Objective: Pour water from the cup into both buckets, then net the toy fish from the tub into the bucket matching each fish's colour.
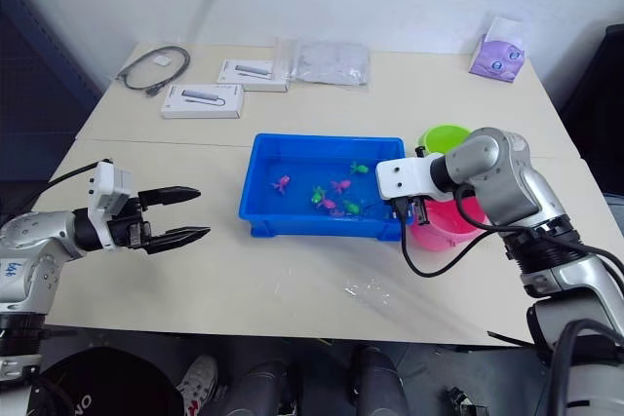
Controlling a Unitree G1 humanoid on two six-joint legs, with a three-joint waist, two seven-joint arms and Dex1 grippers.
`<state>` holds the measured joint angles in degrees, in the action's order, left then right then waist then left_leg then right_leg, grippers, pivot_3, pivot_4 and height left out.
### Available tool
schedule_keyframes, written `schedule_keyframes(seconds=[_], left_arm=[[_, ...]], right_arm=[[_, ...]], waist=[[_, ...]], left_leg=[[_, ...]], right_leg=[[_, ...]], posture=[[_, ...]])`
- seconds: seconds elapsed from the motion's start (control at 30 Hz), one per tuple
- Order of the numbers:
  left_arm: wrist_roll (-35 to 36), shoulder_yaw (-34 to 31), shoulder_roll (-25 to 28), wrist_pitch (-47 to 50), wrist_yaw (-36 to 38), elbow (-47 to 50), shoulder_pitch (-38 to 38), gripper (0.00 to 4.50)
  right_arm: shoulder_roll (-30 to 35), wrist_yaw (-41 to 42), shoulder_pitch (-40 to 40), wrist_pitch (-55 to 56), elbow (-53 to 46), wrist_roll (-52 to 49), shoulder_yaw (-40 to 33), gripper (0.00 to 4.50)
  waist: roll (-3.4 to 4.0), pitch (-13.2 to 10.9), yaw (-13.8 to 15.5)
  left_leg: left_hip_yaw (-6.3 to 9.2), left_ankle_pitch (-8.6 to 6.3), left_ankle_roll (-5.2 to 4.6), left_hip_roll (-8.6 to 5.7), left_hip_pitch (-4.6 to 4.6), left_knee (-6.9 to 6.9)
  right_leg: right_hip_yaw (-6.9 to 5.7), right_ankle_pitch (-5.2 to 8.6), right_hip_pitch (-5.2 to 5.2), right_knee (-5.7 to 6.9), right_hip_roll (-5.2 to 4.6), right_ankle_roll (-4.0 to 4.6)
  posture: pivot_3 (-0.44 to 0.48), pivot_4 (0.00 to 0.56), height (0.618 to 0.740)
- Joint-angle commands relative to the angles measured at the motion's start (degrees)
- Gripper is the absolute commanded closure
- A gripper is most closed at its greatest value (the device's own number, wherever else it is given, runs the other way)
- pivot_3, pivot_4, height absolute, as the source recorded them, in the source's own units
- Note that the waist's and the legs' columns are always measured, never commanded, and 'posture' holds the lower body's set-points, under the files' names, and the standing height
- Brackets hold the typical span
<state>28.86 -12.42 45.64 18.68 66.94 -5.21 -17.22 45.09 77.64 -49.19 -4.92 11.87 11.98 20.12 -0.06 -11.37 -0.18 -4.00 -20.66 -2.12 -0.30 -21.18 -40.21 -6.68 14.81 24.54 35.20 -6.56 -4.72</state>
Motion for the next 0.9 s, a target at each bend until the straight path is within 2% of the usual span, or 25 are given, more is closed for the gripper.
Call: schedule_keyframes(seconds=[0.03, 0.4, 0.9], left_arm=[[0.51, -1.19, -0.16, -0.87, -0.32, 1.04, 0.35, 0.01], [0.42, -1.19, -0.16, -1.06, -0.88, 0.98, 0.23, 0.01], [0.40, -1.45, 0.06, -1.18, -1.13, 0.91, 0.39, 0.01]], right_arm=[[0.05, 0.45, -1.16, -1.64, -0.50, -2.05, -1.97, 4.50], [0.61, 1.64, -2.07, -9.73, -2.34, -7.26, -3.86, 4.50], [2.11, 0.42, -1.80, -12.02, -0.95, -9.69, -5.85, 4.50]], waist=[[0.00, 0.00, -0.07], [0.00, 0.00, -0.09], [0.00, 0.00, -0.09]], left_leg=[[0.00, 0.00, 0.00, 0.00, 0.00, 0.00], [0.00, 0.00, 0.00, 0.01, 0.01, 0.00], [0.00, 0.00, 0.01, 0.01, 0.00, 0.00]], right_leg=[[0.00, 0.00, 0.00, 0.00, 0.00, 0.00], [0.01, 0.00, 0.01, 0.02, 0.01, 0.00], [0.01, 0.00, 0.01, 0.01, 0.00, 0.00]], posture=[[0.000, 0.150, 0.740], [0.000, 0.150, 0.740], [0.000, 0.150, 0.740]])
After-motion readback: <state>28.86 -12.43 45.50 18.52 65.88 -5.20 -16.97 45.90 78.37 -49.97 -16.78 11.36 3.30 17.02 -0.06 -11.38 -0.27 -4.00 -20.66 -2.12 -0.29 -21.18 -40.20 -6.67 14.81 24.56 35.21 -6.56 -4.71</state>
